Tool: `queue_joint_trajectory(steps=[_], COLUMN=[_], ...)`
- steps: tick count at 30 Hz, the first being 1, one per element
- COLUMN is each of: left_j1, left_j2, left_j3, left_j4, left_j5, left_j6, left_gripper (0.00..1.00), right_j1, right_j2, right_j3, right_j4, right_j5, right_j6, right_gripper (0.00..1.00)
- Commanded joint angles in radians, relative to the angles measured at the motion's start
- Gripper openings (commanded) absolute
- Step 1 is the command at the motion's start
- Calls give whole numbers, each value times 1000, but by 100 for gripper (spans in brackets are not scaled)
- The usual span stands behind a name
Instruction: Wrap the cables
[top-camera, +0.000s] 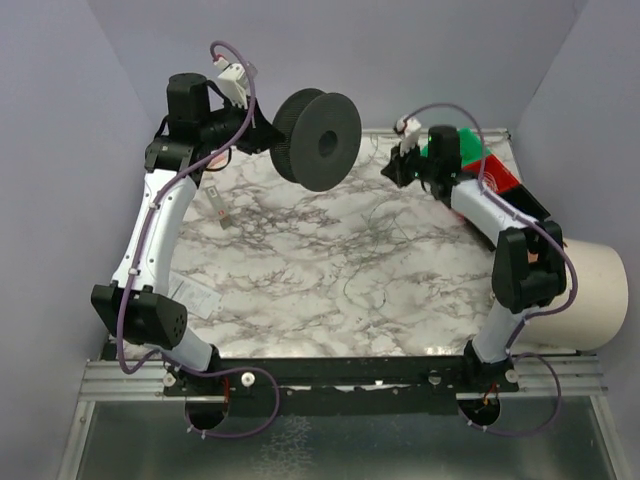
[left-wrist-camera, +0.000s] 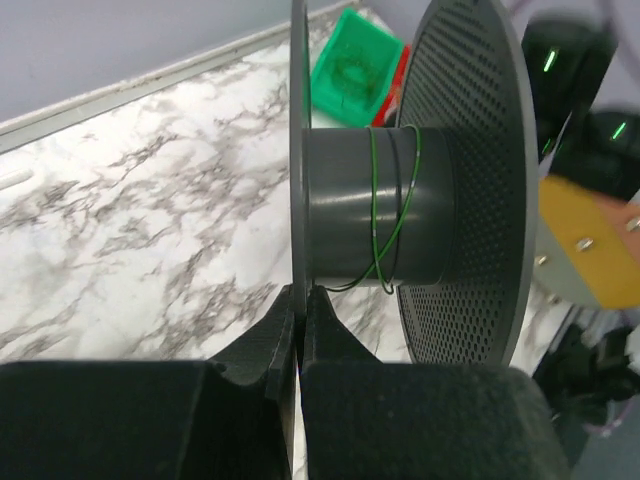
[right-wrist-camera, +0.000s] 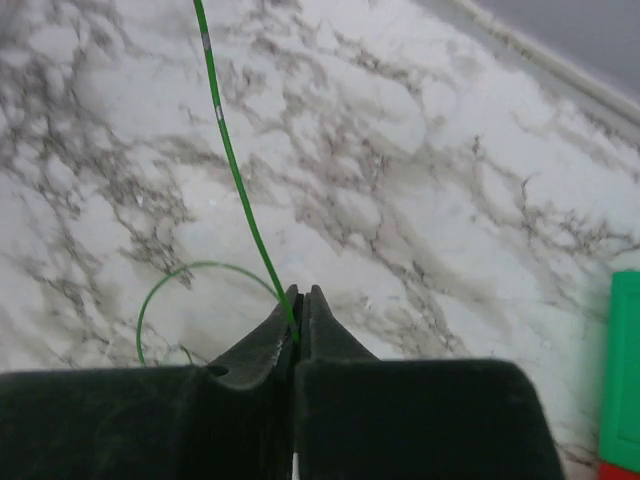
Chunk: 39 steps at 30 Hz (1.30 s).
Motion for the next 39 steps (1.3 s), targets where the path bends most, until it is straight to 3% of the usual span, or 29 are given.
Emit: queue_joint_trajectory(steps=[1, 5, 9, 13, 19, 26, 29, 35, 37, 39], left_j1=[-22, -79, -182, -260, -332, -381, -379, -342, -305, -259], left_j2=[-89, -111, -114, -92, -74, -14, 25, 87, 104, 116], left_j3=[-64, -121, -177, -228, -270, -260, -227, -110, -69, -38], left_j4=[-135, -146, -126, -67, -16, 13, 12, -10, -22, -32], left_j5=[-33, -225, -458, -632, -702, -1025, -1090, -1048, -1007, -951], left_j6=[314, 418, 452, 409, 390, 323, 272, 147, 106, 65], left_gripper=[0, 0, 0, 0, 0, 0, 0, 0, 0, 0], right_j1=[-54, -112, -126, -80, -53, -20, 43, 176, 208, 242], right_j2=[38, 109, 136, 94, 57, 62, 40, -6, -29, -53], right_j3=[370, 658, 777, 705, 604, 511, 454, 269, 208, 183], right_j4=[-493, -716, -768, -577, -177, 351, 421, 404, 345, 147], right_j5=[-215, -348, -558, -779, -811, -937, -990, -1053, -1055, -1041], right_j6=[105, 229, 364, 520, 901, 1338, 1342, 1182, 1074, 869], right_gripper=[1, 0, 1, 0, 0, 1, 0, 0, 1, 0])
